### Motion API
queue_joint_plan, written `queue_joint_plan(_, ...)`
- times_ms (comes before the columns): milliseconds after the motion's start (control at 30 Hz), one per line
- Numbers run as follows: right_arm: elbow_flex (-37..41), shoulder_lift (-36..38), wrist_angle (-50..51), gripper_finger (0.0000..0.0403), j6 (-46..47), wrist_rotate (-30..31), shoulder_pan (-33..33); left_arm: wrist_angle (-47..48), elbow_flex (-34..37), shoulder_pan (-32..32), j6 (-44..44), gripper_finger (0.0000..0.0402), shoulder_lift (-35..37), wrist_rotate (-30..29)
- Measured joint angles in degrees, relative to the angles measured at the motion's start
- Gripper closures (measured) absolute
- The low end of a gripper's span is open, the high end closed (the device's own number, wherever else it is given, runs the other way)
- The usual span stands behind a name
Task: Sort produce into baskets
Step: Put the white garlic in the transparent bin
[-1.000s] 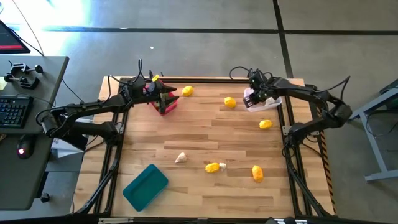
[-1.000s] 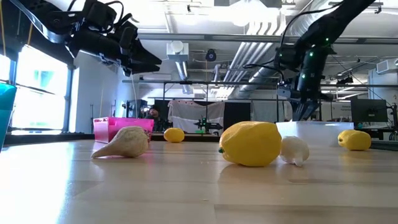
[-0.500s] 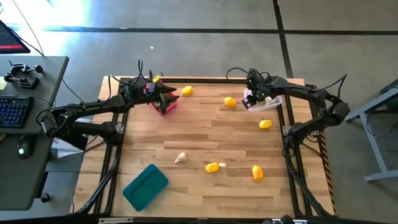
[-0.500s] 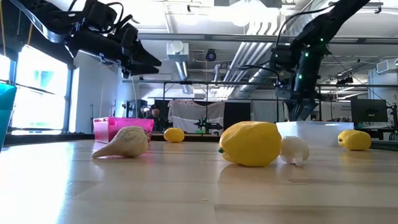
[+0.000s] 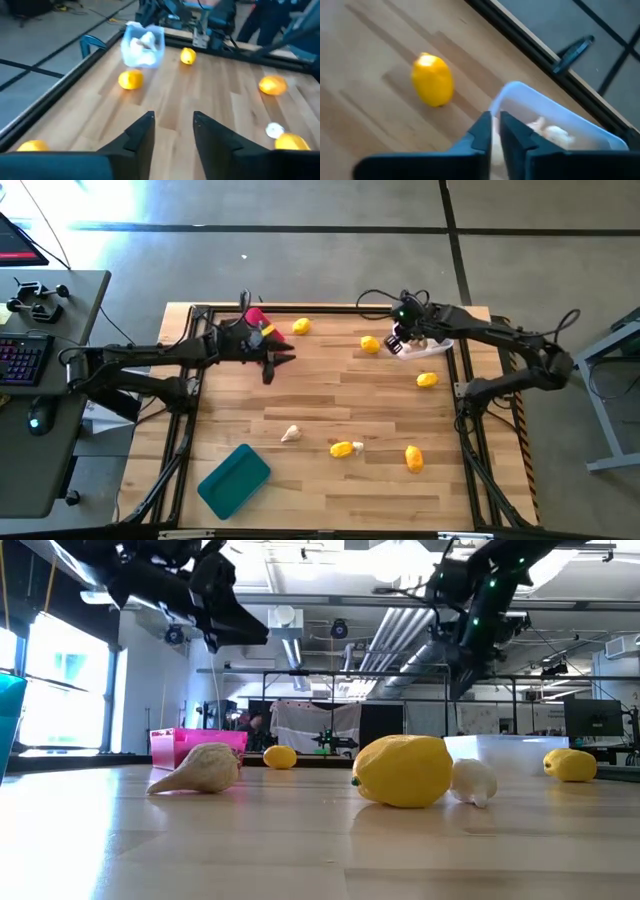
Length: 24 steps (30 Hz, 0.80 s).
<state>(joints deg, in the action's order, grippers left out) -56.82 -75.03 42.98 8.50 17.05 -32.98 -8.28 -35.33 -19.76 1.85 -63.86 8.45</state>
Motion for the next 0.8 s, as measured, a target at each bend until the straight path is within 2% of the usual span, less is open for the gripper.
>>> queue_joint_plan(67,1.2,0.85,-1.76,0.0392,0.05,-0.03,1.74,1.89,-0.62,2.1,0.0,0.0306,0.0,-0.65)
queue_joint_plan(233,2.61,0.94,-4.67,0.0376,1.78,-0.05,6.8,8.34,-2.33,7.4,0.0,0.0357,0.0,-0.7)
queue_joint_plan(433,3.35,0.9,-8.81,0.04,2.0,1.86,13.3,15.51,-4.22,14.3,0.02,0.0398,0.0,-0.57)
queue_joint_plan(600,3.35,0.9,-11.61,0.0396,2.07,2.92,17.33,21.0,-7.21,20.9,1.55,0.039,-1.52,-1.3)
queue_joint_plan(700,3.35,0.88,-12.47,0.0399,2.07,2.92,19.34,21.29,-8.91,25.03,4.0,0.0368,-4.0,-1.76)
queue_joint_plan(800,3.35,0.88,-13.23,0.0402,2.09,2.94,21.04,24.34,-10.89,29.14,6.79,0.0336,-7.87,-5.66)
